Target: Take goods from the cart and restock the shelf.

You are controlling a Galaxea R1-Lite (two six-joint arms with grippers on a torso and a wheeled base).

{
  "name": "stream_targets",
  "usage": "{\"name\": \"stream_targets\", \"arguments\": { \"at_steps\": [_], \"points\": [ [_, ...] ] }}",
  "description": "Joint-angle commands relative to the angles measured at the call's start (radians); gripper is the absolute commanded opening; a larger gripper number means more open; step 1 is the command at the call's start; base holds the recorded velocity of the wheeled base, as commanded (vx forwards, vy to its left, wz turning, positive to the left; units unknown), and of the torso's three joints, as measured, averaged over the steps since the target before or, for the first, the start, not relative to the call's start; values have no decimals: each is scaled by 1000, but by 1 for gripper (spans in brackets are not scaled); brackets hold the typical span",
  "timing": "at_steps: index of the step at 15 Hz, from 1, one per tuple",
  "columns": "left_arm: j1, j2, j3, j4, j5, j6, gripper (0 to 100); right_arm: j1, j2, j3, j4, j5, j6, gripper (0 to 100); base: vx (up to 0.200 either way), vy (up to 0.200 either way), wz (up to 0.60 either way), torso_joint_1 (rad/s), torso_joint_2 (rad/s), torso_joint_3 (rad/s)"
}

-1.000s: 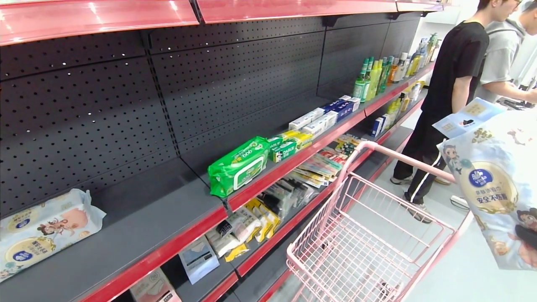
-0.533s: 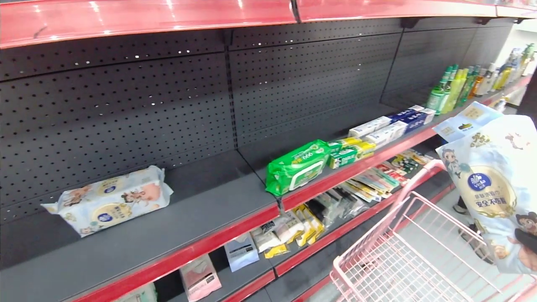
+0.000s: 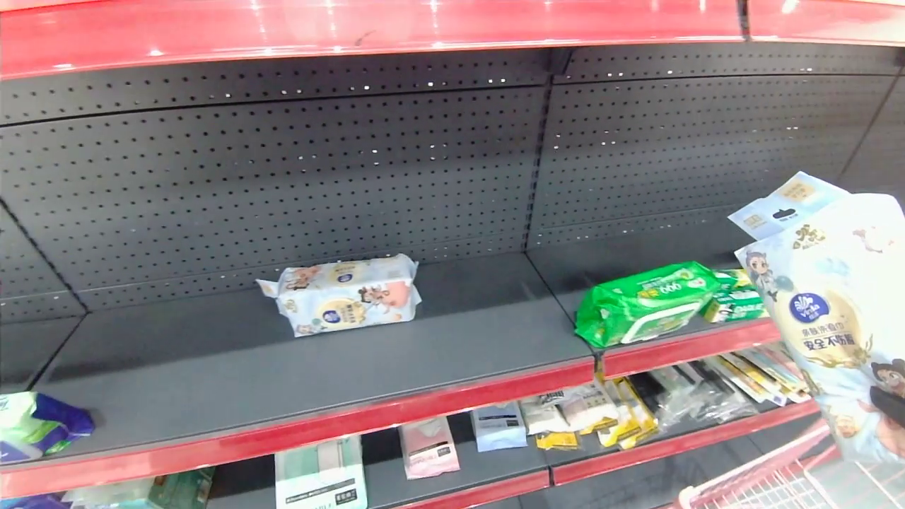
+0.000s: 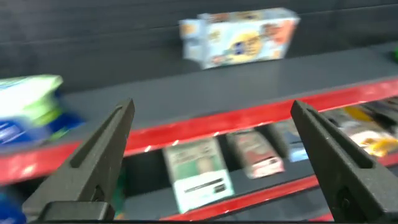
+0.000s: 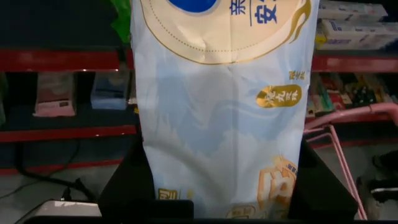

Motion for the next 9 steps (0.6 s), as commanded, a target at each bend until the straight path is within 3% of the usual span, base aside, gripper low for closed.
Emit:
{"name": "stream_targets", "arguments": {
  "at_steps": [1, 3, 6, 7, 8, 9],
  "points": [
    [0, 1, 0, 0, 0, 0, 100, -1, -14, 0, 0, -1, 0, 0, 0, 0, 600, -2, 2, -2],
    [0, 1, 0, 0, 0, 0, 100, -3, -44, 13, -1, -27, -12, 0, 0, 0, 600, 5, 2, 5],
    [-4, 30, 0, -2, -3, 8, 100, 2, -172, 46, -1, -4, -3, 0, 0, 0, 0, 0, 0, 0],
    [-26, 64, 0, -2, -23, 29, 100, 6, -257, 72, -1, 28, -5, 0, 0, 0, 0, 0, 0, 0],
    [-44, 107, -58, -2, -54, 28, 100, 6, -305, 81, 0, 45, -8, 0, 0, 0, 0, 0, 0, 0],
    [-55, 290, -202, 0, -66, 8, 100, 6, -351, 96, -4, 51, -9, 0, 0, 0, 0, 0, 0, 0]
  ]
}}
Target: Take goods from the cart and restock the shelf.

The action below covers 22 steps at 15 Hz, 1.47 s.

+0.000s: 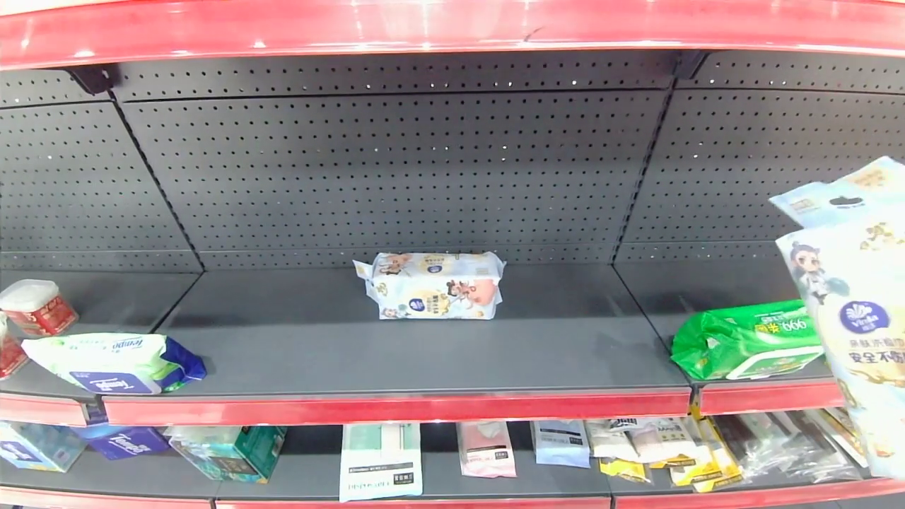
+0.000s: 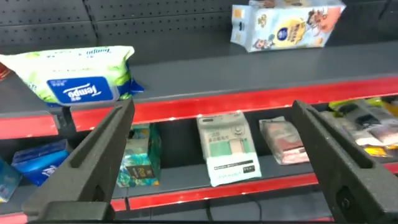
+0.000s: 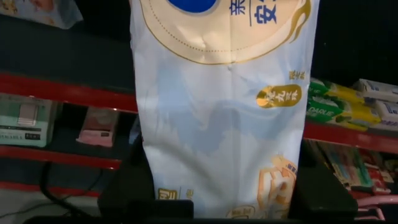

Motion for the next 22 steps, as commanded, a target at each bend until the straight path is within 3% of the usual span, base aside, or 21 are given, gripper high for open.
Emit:
{"name": "stream_targets", "arguments": {
  "at_steps": [1, 2, 3, 5, 6, 7, 8, 10, 11, 13, 14, 17, 21, 22],
  "points": [
    [-22, 412, -303, -14, -20, -96, 100, 5, -177, 42, 4, 16, -2, 0, 0, 0, 0, 0, 0, 0],
    [-21, 477, -348, -21, -13, -105, 100, 3, -198, 51, 4, 16, 0, 0, 0, 0, 0, 0, 0, 0],
    [-18, 675, -431, -31, 64, -52, 100, 3, -272, 105, -3, 15, 3, 0, 0, 0, 0, 0, 0, 0],
    [-18, 802, -446, -49, 121, -29, 100, -1, -333, 123, 7, 5, 4, 0, 0, 0, 0, 0, 0, 0],
    [-19, 883, -435, -61, 121, -1, 100, 7, -378, 146, 30, 25, 23, 0, 0, 0, 0, 0, 0, 0],
    [-21, 968, -440, -72, 84, 85, 100, 14, -404, 157, 33, 33, 35, 0, 0, 0, 0, 0, 0, 0],
    [4, 1087, -474, -101, -59, 195, 100, 14, -430, 161, 34, 30, 41, 0, 0, 0, 0, 0, 0, 0],
    [34, 1264, -569, -104, -194, 344, 100, 14, -470, 172, 37, 25, 43, 0, 0, 0, 0, 0, 0, 0],
    [44, 1391, -653, -104, -255, 461, 100, 7, -500, 186, 44, 24, 40, 0, 0, 0, 0, 0, 0, 0],
    [38, 1529, -753, -103, -332, 585, 100, 3, -539, 184, 71, 19, 36, 0, 0, 0, 0, 0, 0, 0],
    [5, 1623, -839, -101, -367, 608, 100, 0, -554, 177, 96, 5, 38, 0, 0, 0, 0, 0, 0, 0],
    [-27, 1801, -1021, -100, -373, 640, 100, 0, -553, 170, 99, 2, 36, 0, 0, 0, 0, 0, 0, 0],
    [-81, 1954, -1152, -101, -405, 663, 100, 0, -553, 172, 100, 2, 15, 0, 0, 0, 0, 0, 0, 0],
    [-93, 1991, -1195, -100, -407, 681, 100, 0, -554, 172, 99, 4, 7, 0, 0, 0, 0, 0, 0, 0]
  ]
}}
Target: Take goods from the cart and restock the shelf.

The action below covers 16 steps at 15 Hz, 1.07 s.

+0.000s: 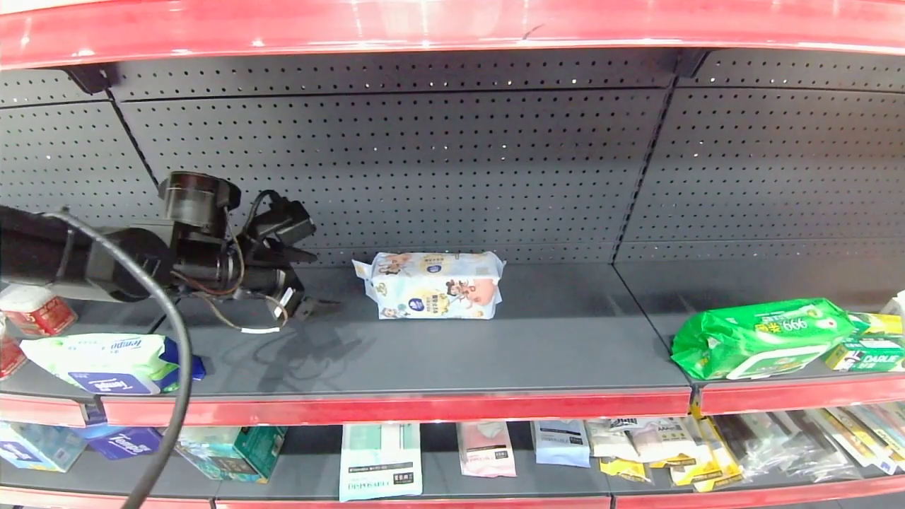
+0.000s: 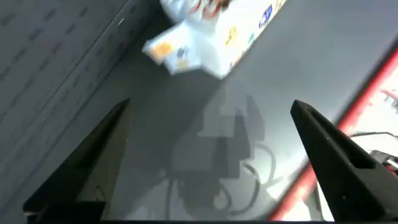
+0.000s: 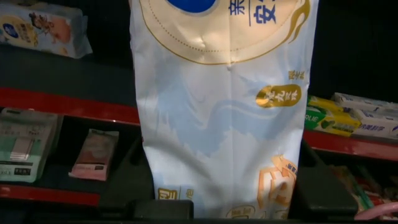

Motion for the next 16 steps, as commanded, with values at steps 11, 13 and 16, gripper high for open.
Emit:
{"name": "stream_targets", "arguments": {
  "at_steps": [11, 13, 16],
  "points": [
    [-108, 323, -511, 196, -6, 58, 100, 0, -1, 26, -1, 0, -13, 0, 0, 0, 0, 0, 0, 0],
    [-130, 365, -588, 233, -6, 58, 100, 0, 0, 31, -1, 0, -13, 0, 0, 0, 0, 0, 0, 0],
    [-150, 408, -663, 269, -6, 58, 100, 0, -1, 33, -1, 0, -13, 0, 0, 0, 0, 0, 0, 0]
  ]
}}
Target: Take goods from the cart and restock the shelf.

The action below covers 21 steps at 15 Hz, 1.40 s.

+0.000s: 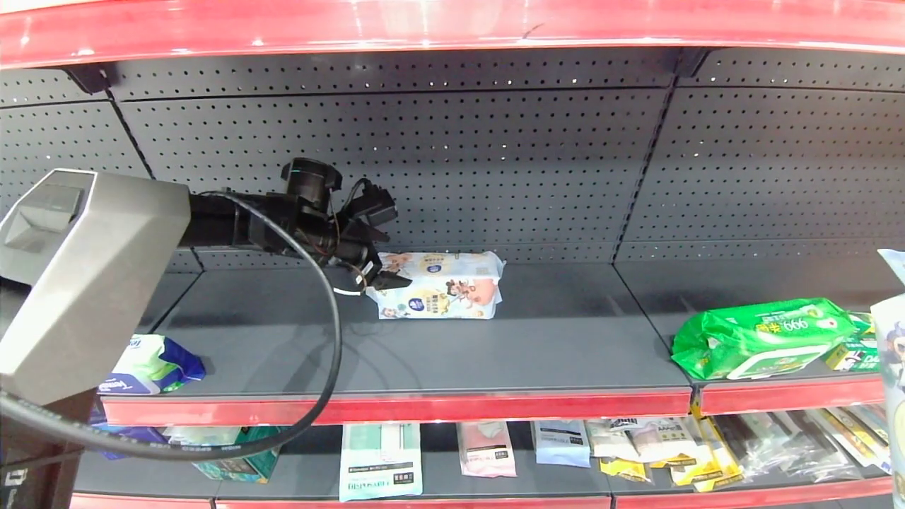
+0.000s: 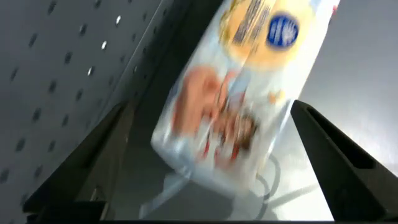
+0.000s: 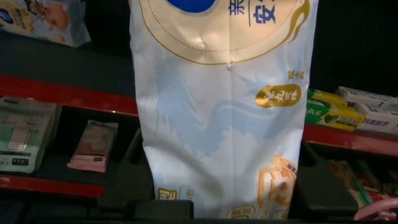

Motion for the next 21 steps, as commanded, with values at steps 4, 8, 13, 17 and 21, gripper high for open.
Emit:
{"name": "stream_targets", "arguments": {
  "at_steps": [4, 8, 13, 17, 21],
  "points": [
    [-30, 61, -59, 46, 0, 0, 100, 0, 0, 3, 0, 0, 0, 0, 0, 0, 0, 0, 0, 0],
    [-43, 104, -91, 48, 0, 3, 100, 0, 0, 7, 0, 0, 0, 0, 0, 0, 0, 0, 0, 0],
    [-59, 129, -116, 65, -1, 3, 100, 0, 0, 15, 0, 0, 0, 0, 0, 0, 0, 0, 0, 0],
    [-62, 138, -128, 68, -26, 27, 0, 0, 1, 18, 0, 0, -2, 0, 0, 0, 0, 0, 0, 0],
    [-57, 141, -125, 80, -43, 64, 0, 0, 1, 21, 0, 0, 0, 0, 0, 0, 0, 0, 0, 0]
  ]
}}
